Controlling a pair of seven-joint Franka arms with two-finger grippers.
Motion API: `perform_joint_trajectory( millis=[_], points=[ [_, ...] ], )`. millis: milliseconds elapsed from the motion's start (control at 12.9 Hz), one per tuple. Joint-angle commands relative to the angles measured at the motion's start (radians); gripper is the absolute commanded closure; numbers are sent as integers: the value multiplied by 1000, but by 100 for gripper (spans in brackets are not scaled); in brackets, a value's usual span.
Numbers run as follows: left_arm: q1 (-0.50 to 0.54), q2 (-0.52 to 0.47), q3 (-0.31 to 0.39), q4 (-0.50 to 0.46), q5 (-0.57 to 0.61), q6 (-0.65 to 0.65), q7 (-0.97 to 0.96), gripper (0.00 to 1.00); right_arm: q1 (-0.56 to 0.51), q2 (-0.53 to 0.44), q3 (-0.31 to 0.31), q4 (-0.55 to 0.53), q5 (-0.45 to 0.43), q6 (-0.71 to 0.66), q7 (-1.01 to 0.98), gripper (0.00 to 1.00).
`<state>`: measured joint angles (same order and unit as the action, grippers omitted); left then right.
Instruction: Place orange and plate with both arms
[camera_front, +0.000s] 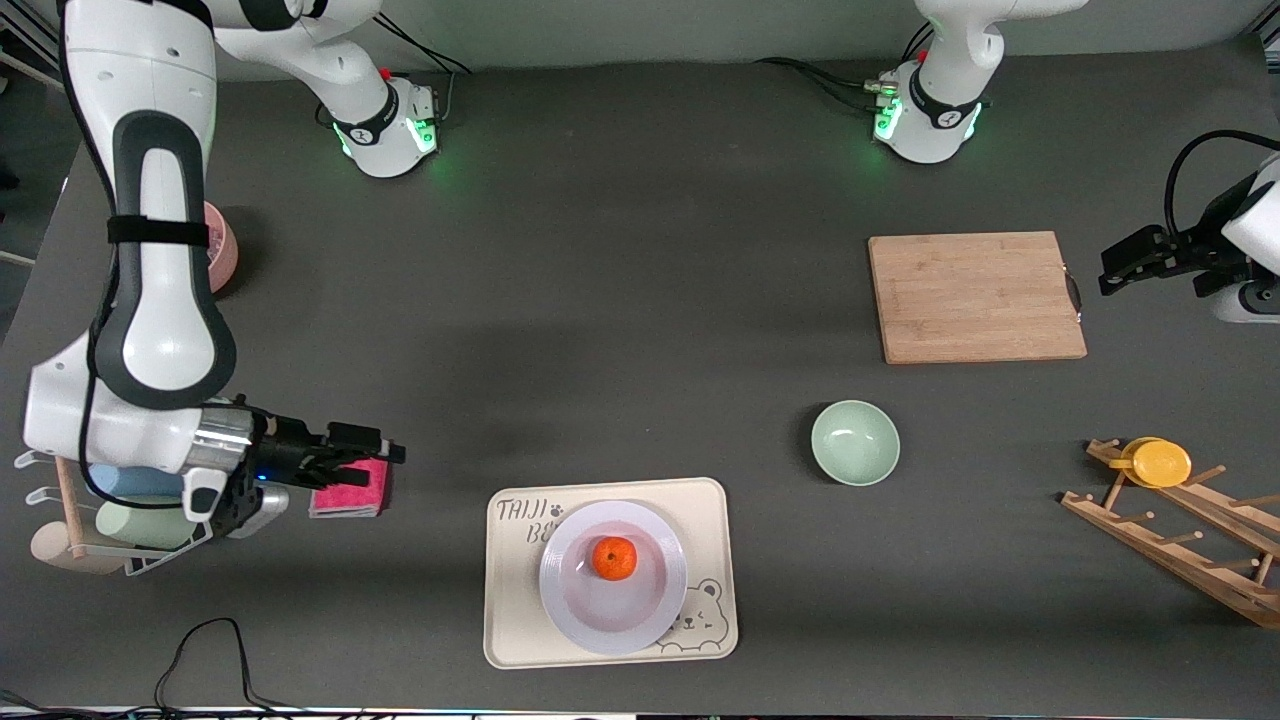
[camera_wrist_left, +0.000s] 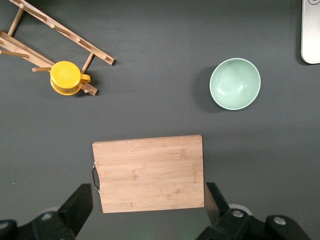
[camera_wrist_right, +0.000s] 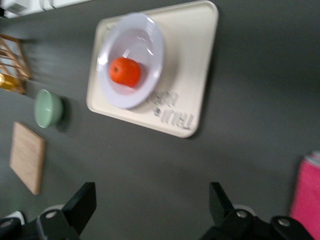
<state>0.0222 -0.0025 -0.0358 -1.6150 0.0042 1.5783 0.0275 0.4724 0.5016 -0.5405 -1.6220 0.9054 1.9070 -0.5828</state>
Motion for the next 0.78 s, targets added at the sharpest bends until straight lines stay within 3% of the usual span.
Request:
perform_joint_trajectory(
  millis=[0,155,310,466,699],
  points=[
    [-15,-8,4,-12,10,11,-1,0,162,-148,-143,-126,-210,17,122,0],
    [-22,-10,4,-32,11,38,-1,0,286,-231,-269,-177,-383,9,193,0],
    [-25,-10,4,-39,13,46,-1,0,362,-296,-346,-209,-512,6,256,0],
    [-25,-10,4,-39,13,45,2,0,365,-333,-357,-210,-623,-26,276,0],
    [-24,-10,4,-39,13,42,29,0,364,-380,-372,-199,-713,-55,305,0]
  ],
)
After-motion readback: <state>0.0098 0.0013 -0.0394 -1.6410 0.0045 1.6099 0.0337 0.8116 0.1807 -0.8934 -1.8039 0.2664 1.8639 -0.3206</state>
